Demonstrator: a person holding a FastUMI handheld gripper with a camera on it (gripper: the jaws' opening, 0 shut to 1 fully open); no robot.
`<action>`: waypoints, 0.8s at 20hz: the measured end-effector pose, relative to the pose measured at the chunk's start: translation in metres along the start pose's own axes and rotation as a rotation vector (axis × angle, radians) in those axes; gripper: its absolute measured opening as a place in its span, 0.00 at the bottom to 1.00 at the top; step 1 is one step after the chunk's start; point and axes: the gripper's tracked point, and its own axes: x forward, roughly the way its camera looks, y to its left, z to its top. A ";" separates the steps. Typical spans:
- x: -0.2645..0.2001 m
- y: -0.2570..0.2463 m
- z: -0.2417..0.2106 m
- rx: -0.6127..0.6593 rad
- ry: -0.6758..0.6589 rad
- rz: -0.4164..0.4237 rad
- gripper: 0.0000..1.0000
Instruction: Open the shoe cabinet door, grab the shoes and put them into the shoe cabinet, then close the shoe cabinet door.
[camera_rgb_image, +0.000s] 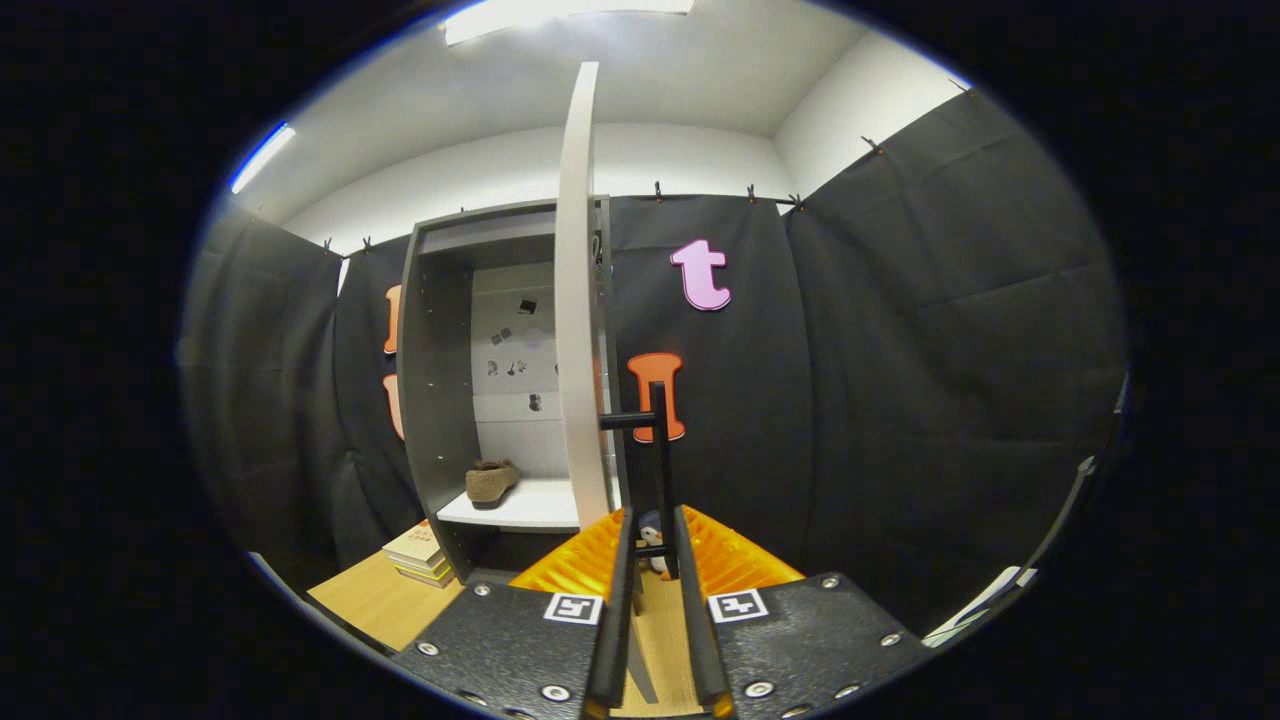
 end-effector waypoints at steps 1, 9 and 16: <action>-0.008 0.010 -0.001 0.006 0.002 -0.002 0.38; -0.044 0.075 -0.025 0.044 0.037 -0.057 0.93; -0.039 0.142 -0.069 0.000 0.012 0.052 0.93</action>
